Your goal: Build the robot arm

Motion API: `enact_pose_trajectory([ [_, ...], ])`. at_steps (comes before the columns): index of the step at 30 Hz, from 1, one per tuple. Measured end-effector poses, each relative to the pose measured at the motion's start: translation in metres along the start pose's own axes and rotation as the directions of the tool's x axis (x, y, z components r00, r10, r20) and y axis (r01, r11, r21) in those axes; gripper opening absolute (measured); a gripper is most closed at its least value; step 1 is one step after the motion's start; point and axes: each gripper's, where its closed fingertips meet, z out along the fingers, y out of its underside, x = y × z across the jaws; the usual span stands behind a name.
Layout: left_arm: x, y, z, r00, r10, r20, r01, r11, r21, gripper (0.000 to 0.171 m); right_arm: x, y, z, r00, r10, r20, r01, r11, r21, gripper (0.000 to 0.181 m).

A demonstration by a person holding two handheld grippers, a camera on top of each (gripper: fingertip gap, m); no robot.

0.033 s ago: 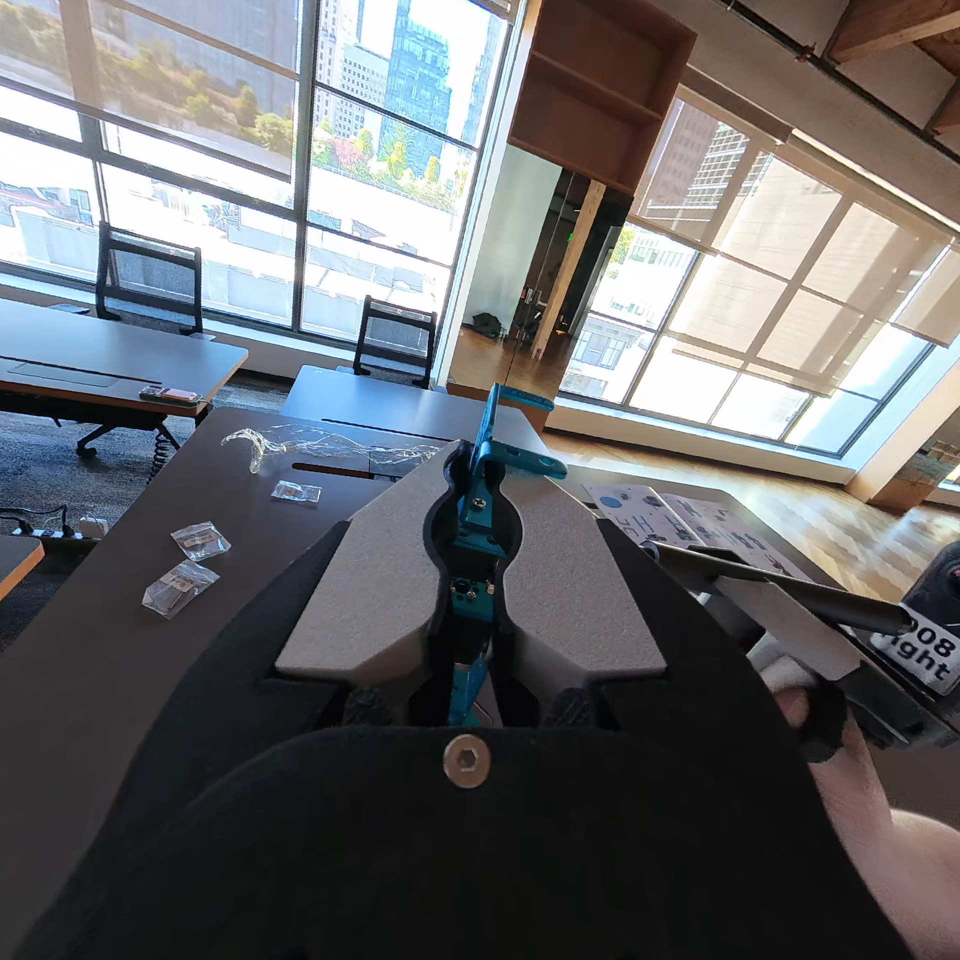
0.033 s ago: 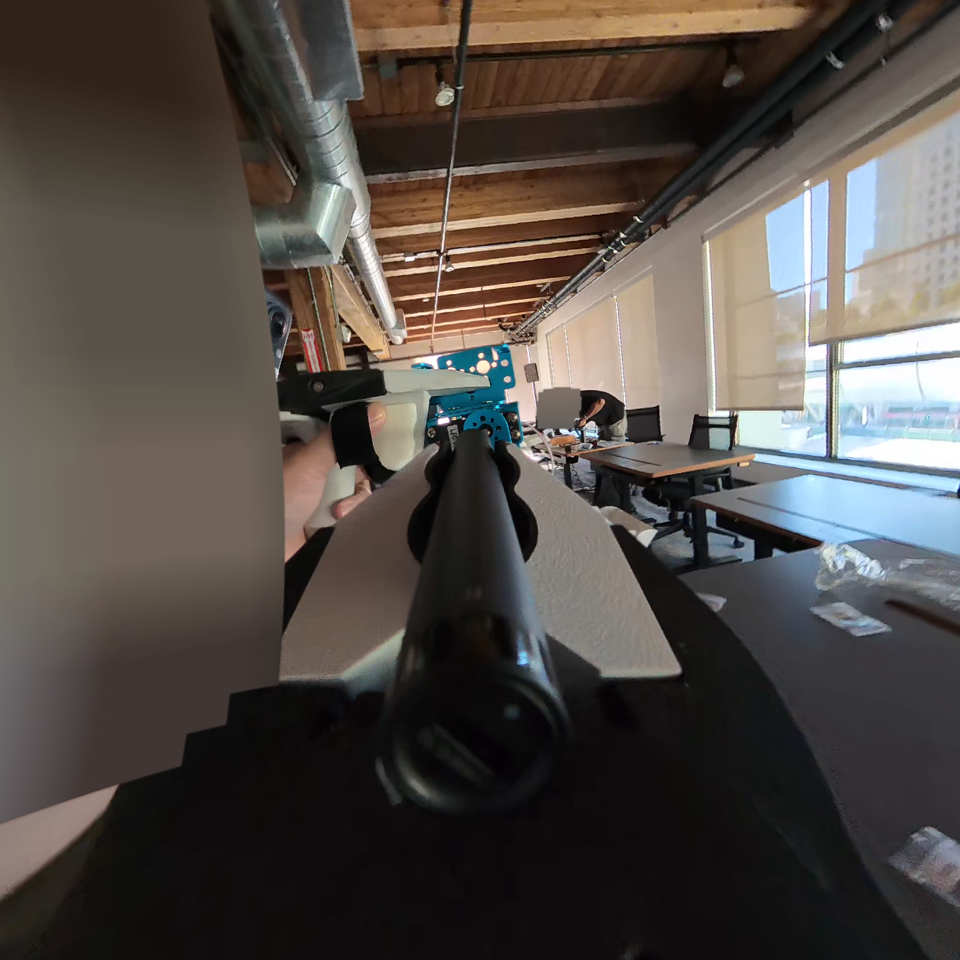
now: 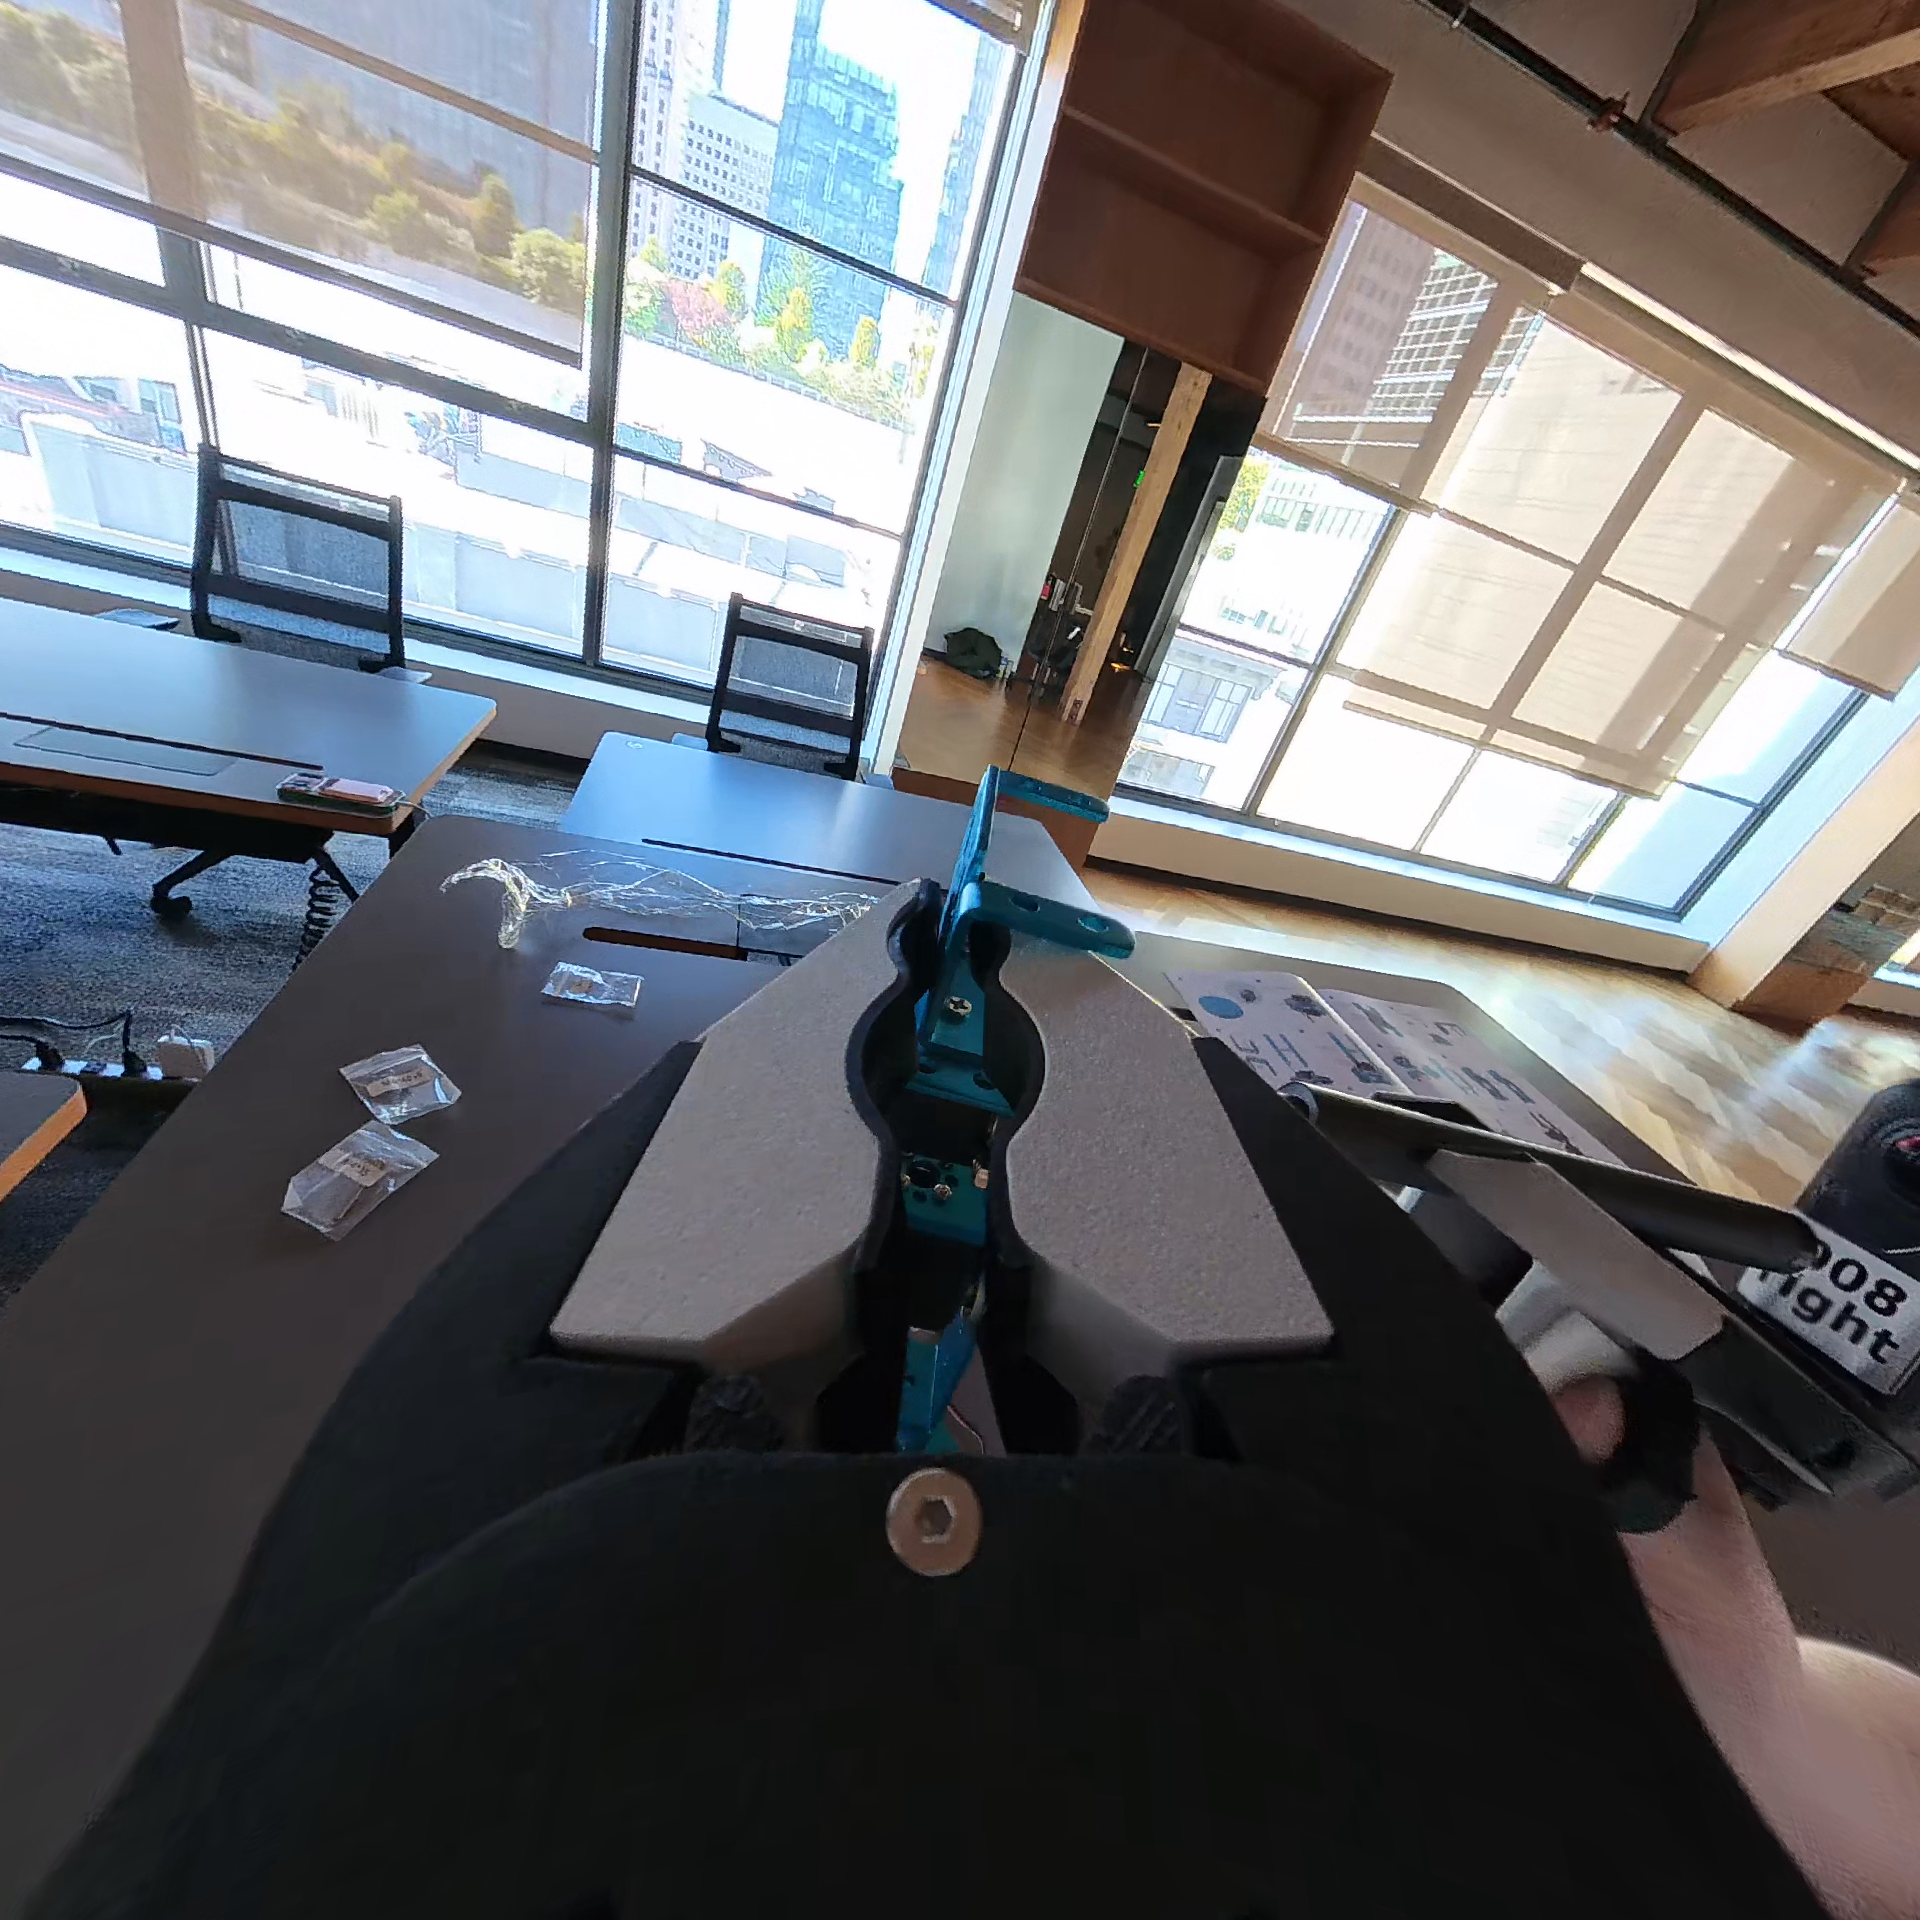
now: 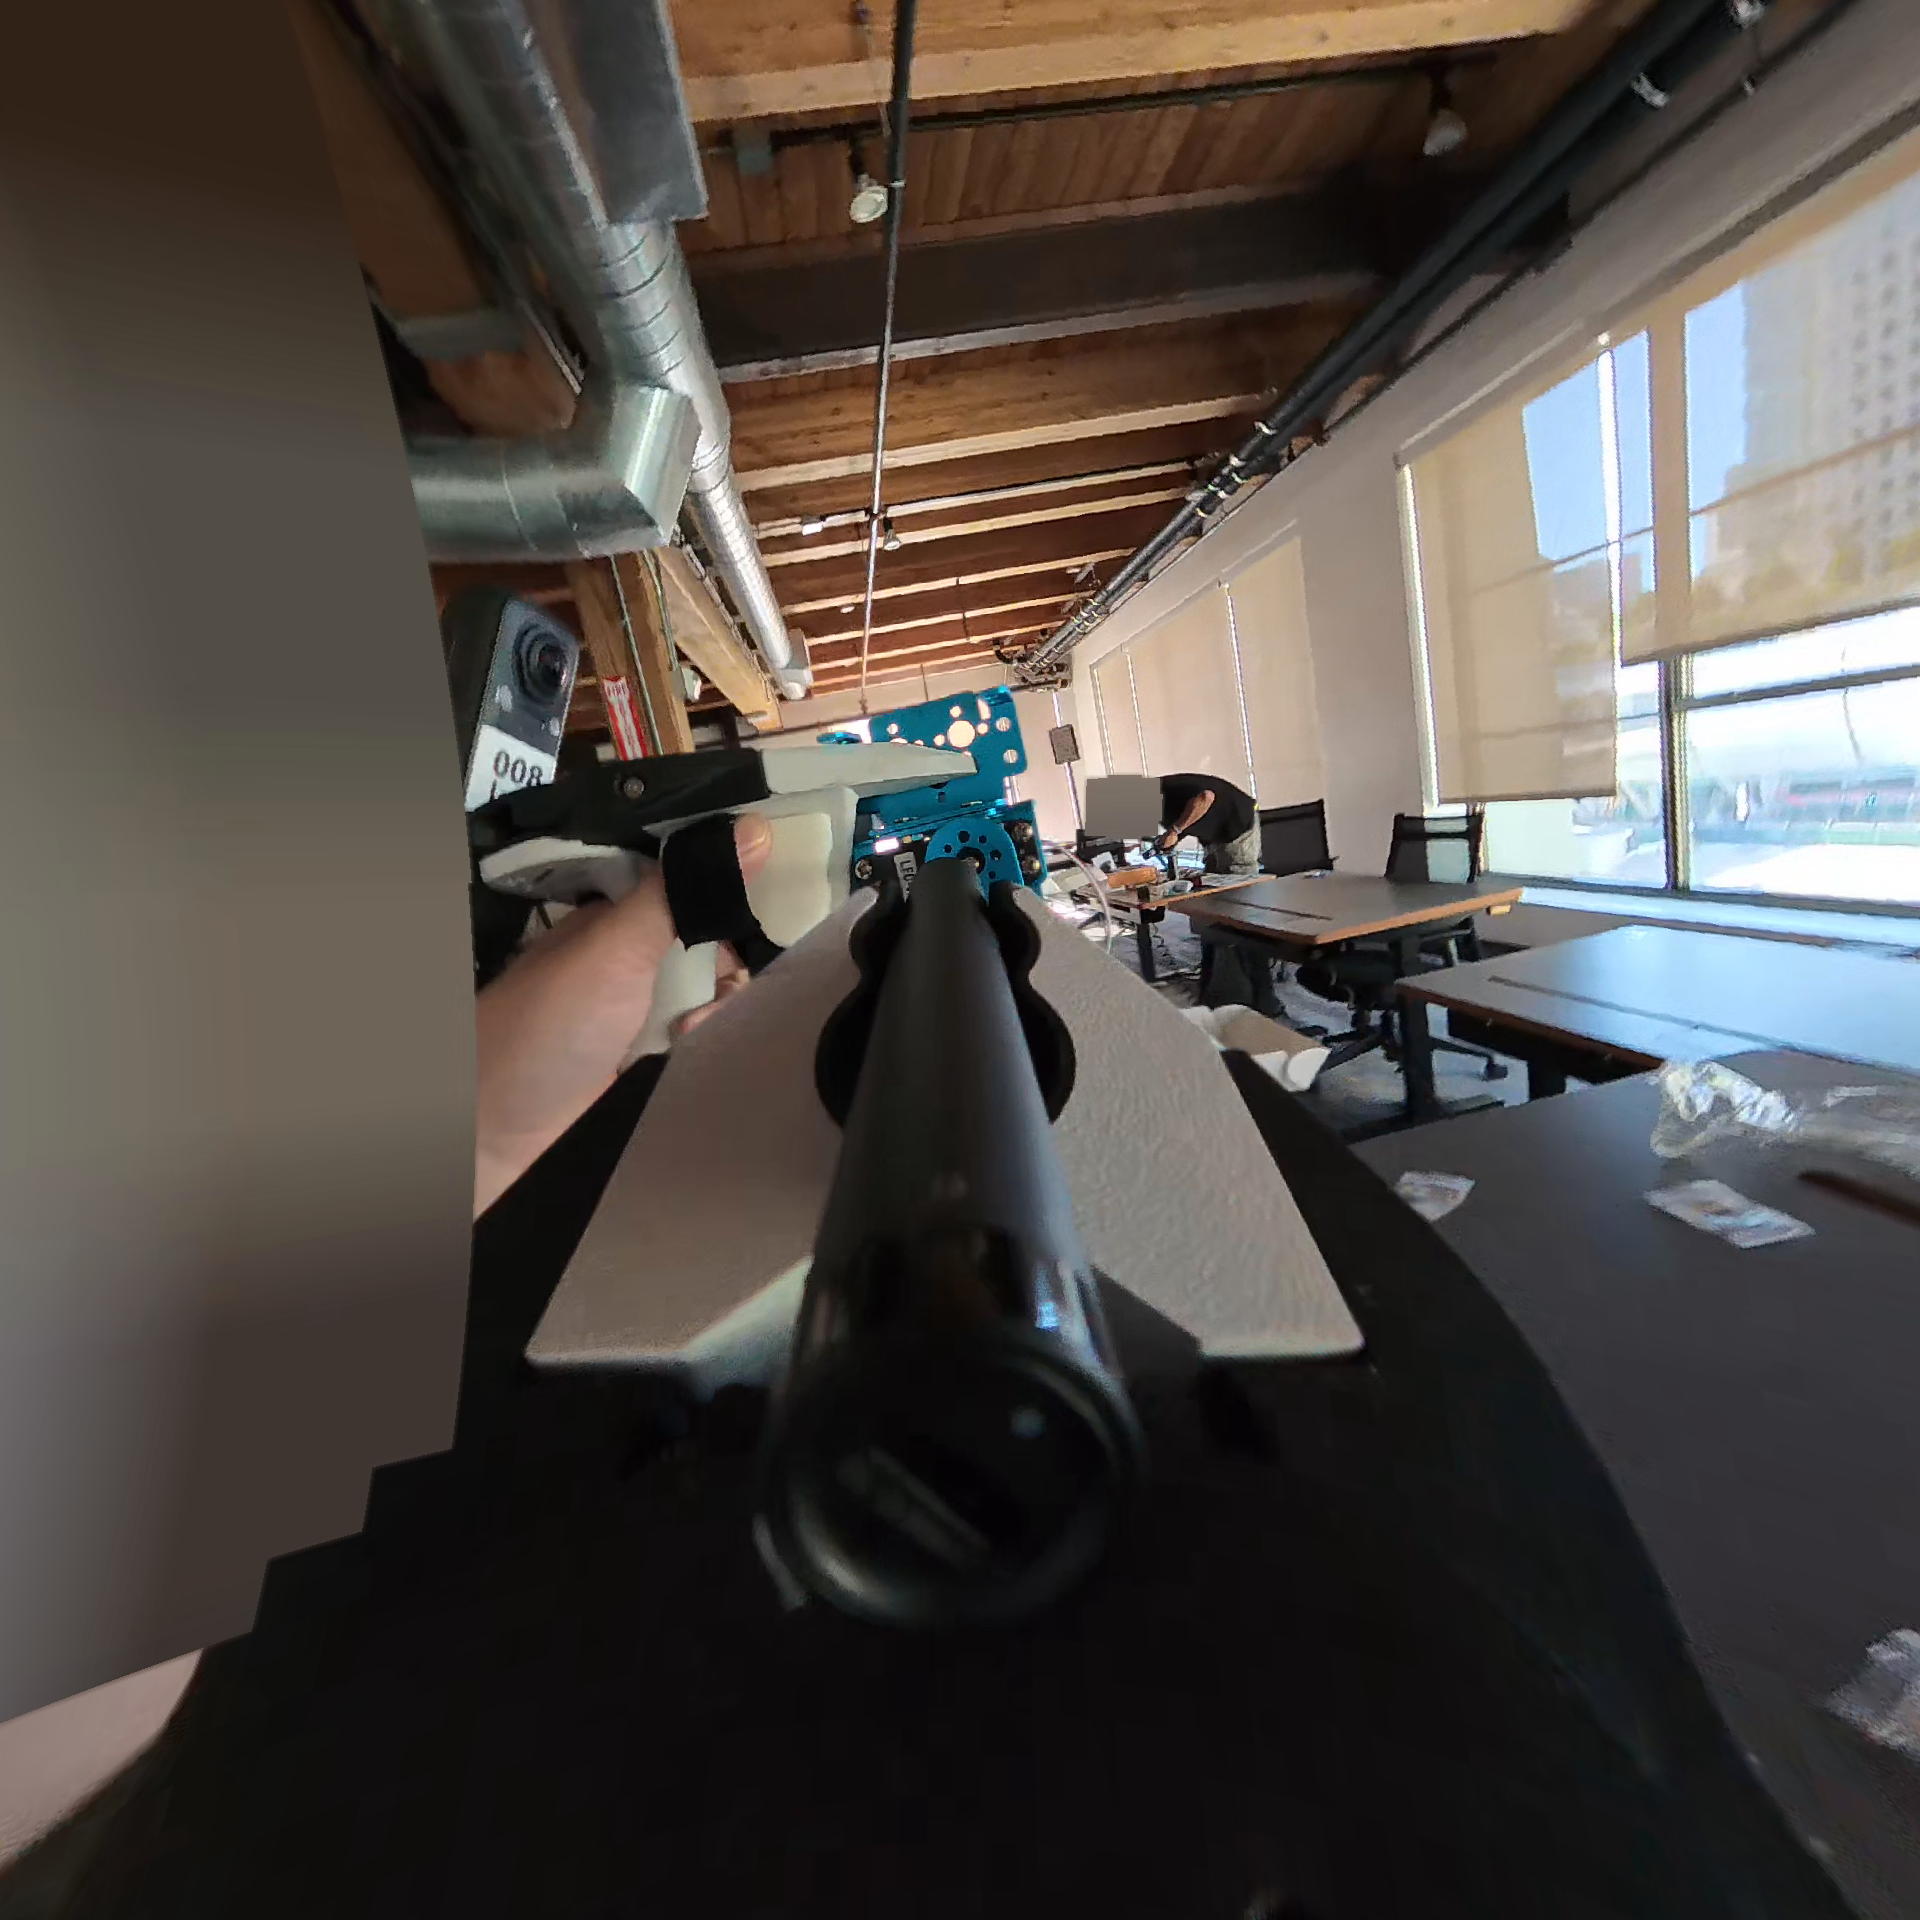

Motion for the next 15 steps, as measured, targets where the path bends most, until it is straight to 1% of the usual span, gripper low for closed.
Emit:
enact_pose_trajectory([
  [2,-0.0008,-0.0002,0.0008,1.0,0.011,0.01,-0.011,1.0,0.006,0.004,0.0021,0.0008,0.0002,0.997,0.073,-0.023,-0.073,0.997,0.014,0.017],
  [6,-0.0012,-0.0007,0.0005,1.0,0.024,0.017,-0.025,0.999,0.02,0.004,0.0029,-0.001,0.0008,0.983,0.17,-0.062,-0.167,0.984,0.059,0.017],
  [10,-0.001,-0.0007,-0.0005,0.999,0.034,0.021,-0.034,0.999,0.037,0.003,0.0083,-0.004,0.0013,0.936,0.342,-0.087,-0.33,0.936,0.123,0.018],
  [11,-0.0012,-0.0008,-0.0008,0.999,0.03,0.017,-0.031,0.999,0.04,0.003,0.0086,-0.004,0.0013,0.927,0.362,-0.093,-0.349,0.927,0.136,0.018],
  [13,-0.0015,-0.0009,-0.0011,1.0,0.018,0.001,-0.018,0.999,0.042,0.003,0.0065,-0.0042,0.0016,0.933,0.343,-0.111,-0.325,0.934,0.147,0.018],
  [15,-0.0015,-0.001,-0.0011,1.0,0.006,-0.017,-0.005,0.999,0.034,0.003,0.0025,-0.0043,0.0018,0.954,0.271,-0.129,-0.252,0.957,0.145,0.018],
])
